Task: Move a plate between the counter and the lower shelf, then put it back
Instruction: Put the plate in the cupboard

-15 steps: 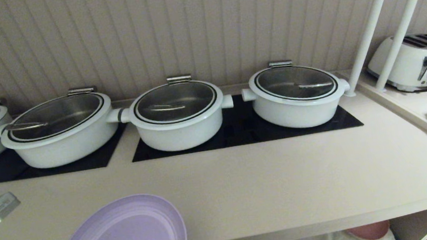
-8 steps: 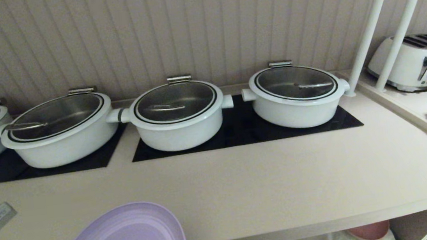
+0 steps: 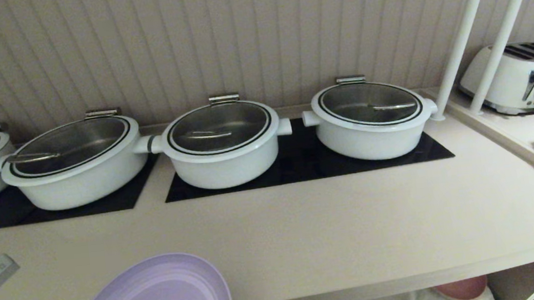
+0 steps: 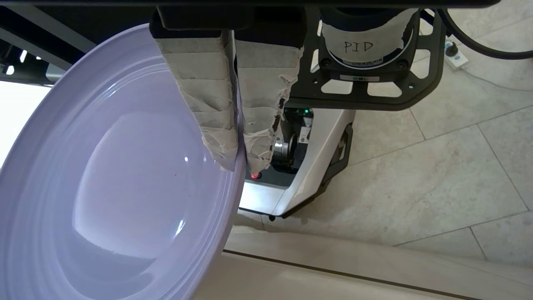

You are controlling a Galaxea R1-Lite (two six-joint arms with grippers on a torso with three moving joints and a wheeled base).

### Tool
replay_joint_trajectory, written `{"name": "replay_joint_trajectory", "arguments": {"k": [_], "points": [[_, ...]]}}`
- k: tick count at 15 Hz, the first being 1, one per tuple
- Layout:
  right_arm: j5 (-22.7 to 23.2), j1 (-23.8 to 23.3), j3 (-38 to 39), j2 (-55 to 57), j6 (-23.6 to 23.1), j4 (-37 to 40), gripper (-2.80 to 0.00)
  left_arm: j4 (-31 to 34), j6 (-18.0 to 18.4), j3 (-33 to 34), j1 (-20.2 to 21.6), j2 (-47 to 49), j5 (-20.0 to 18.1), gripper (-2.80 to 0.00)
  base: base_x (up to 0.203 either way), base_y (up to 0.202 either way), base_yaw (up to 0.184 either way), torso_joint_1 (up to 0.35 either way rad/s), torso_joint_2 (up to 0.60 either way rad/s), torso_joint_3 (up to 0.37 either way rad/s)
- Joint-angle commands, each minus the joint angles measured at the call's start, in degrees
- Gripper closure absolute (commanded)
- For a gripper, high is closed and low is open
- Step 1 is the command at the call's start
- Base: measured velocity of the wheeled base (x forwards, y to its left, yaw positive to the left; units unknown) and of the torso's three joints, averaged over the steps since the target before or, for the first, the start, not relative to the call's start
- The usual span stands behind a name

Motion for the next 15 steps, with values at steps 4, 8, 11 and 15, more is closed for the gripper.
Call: {"name": "replay_joint_trajectory", "arguments": {"k": [4,8,11,15], "points": [[0.02,0.02,0.0,0.07,0.0,-0.01,0.0,0.21,-0.13,0.01,-0.05,0.21,-0.12,0.0,0.0,0.0,0.0,0.0,0.0,0.0],[0.02,0.02,0.0,0.07,0.0,-0.01,0.0,0.21,-0.15,0.1,-0.03,0.22,-0.12,0.0,0.0,0.0,0.0,0.0,0.0,0.0],[0.02,0.11,0.0,0.07,0.0,-0.01,0.0,0.21,-0.15,0.19,-0.05,0.3,-0.21,0.0,0.0,0.0,0.0,0.0,0.0,0.0],[0.02,0.05,0.0,0.07,0.0,-0.01,0.0,0.21,-0.15,0.54,-0.05,0.3,-0.3,0.0,0.0,0.0,0.0,0.0,0.0,0.0]]}}
